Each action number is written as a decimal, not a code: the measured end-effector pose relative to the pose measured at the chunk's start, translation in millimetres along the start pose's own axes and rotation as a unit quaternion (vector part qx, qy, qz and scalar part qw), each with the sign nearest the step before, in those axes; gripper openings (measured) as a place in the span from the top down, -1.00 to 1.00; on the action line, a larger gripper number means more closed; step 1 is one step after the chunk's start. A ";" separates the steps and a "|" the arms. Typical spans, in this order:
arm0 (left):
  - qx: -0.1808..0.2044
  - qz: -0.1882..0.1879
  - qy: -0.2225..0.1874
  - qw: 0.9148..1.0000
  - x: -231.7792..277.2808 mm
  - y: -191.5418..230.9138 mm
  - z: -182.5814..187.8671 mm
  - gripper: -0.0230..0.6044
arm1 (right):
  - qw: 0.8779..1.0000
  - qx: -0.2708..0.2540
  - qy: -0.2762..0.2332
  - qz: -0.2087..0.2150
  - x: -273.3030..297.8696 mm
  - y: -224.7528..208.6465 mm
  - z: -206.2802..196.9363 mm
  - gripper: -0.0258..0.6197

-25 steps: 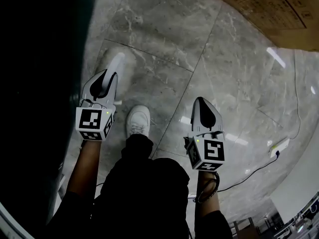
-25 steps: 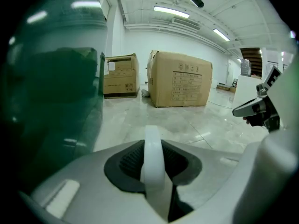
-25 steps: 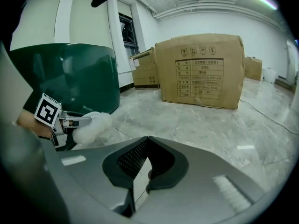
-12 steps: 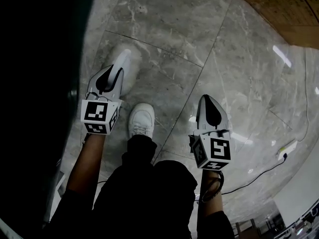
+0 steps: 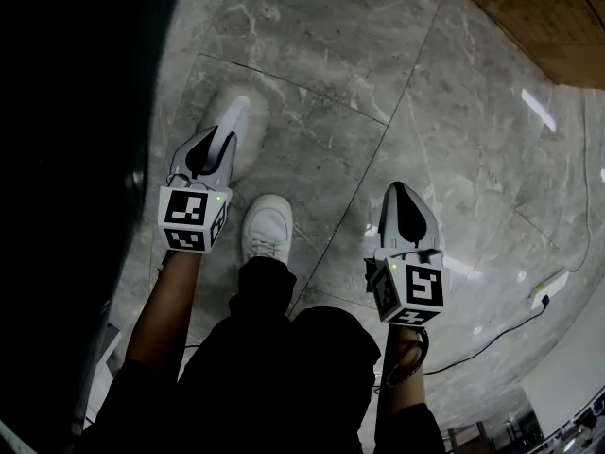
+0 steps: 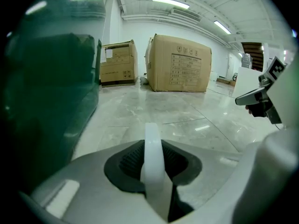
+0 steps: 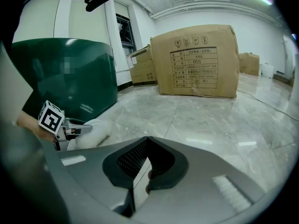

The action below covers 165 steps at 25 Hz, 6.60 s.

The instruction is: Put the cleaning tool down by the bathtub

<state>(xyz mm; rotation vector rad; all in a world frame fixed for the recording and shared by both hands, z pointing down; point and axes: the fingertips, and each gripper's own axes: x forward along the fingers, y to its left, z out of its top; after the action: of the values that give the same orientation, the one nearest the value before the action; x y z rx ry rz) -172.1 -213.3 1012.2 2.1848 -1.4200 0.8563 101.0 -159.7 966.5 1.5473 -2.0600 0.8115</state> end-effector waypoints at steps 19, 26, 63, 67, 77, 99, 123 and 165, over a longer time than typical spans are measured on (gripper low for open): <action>0.017 0.002 0.010 1.000 -0.1 -1.7 -7.7 0.63 | 1.000 0.003 -0.016 -0.007 -7.2 -10.2 -8.5 0.88; 0.030 -0.001 0.013 0.999 0.8 -4.4 -9.2 0.57 | 1.000 0.002 -0.023 -0.013 -11.3 -16.3 -4.2 0.88; 0.010 -0.009 0.014 1.000 -97.9 -23.0 94.1 0.65 | 0.999 0.008 -0.007 -0.033 -116.5 3.3 102.6 0.88; 0.006 -0.010 0.015 1.000 -115.7 -21.4 116.6 0.73 | 1.000 0.006 -0.009 -0.028 -129.4 12.8 130.9 0.88; -0.007 -0.008 0.028 1.000 -161.5 -13.3 161.5 0.92 | 1.000 0.004 0.004 -0.015 -164.2 38.6 187.9 0.88; 0.019 -0.032 0.014 0.999 -269.8 -44.3 307.6 0.93 | 1.000 0.001 -0.019 -0.015 -268.1 73.7 333.0 0.88; 0.023 -0.020 -0.067 0.997 -400.1 -63.1 462.9 0.93 | 0.994 0.002 -0.103 -0.019 -383.5 106.7 476.7 0.88; 0.074 -0.003 -0.262 0.962 -662.3 -121.8 594.7 0.93 | 0.966 -0.047 -0.254 0.004 -621.6 174.3 546.4 0.88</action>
<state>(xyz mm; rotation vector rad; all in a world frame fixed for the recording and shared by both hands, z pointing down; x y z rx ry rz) -93.3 -88.0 126.1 2.6609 -1.6169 0.3977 108.9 -58.6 126.8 1.8339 -2.4114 0.3279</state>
